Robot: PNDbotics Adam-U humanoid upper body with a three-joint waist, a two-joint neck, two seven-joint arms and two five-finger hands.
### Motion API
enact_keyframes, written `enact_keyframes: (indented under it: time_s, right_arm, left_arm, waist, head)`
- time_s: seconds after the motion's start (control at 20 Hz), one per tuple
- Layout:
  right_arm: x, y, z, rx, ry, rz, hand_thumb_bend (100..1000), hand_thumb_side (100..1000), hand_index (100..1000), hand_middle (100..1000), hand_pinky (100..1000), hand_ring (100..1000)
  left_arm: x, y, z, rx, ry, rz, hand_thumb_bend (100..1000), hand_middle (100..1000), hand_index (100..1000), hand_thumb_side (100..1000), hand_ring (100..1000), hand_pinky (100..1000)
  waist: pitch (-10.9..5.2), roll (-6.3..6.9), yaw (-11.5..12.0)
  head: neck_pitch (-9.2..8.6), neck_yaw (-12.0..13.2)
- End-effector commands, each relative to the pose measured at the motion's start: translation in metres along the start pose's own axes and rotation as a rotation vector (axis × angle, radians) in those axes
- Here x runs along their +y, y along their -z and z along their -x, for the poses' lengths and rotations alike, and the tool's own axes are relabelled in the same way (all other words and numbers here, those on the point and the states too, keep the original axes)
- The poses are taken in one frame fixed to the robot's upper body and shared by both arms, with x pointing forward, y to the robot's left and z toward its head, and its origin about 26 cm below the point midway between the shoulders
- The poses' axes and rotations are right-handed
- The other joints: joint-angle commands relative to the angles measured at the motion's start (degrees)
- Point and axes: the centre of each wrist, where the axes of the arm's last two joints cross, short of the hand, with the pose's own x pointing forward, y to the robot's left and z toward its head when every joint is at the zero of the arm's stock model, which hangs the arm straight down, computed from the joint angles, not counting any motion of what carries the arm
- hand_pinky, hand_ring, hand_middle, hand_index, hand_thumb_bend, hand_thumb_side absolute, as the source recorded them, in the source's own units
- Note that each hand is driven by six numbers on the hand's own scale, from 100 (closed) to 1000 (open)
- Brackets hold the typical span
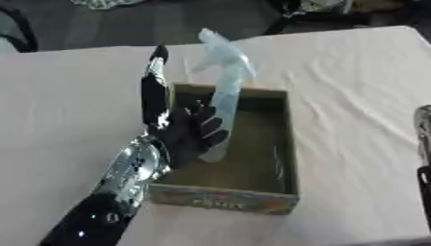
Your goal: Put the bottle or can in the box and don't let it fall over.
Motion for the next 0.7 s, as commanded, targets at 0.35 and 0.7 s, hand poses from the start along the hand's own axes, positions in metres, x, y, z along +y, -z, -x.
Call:
enact_keyframes:
  time_s: [0.35,0.7]
  right_arm:
    - [-0.005,0.007,-0.007,-0.046,-0.012,-0.001,674,182,800,805,843,608]
    - [-0.007,0.008,-0.007,-0.050,-0.017,0.001,674,182,800,805,842,608]
  left_arm:
    - [0.023,-0.025,-0.028,-0.129,0.002,-0.170,660,119,955,1000,100,100]
    - [0.047,-0.054,-0.053,-0.339,-0.088,-0.285,687,140,955,1000,100,100]
  waist:
    - [-1.48,0.31,0.8]
    - [-1.54,0.41,1.2]
  head:
    - [-0.83,-1.0]
    - [-1.02,-1.6]
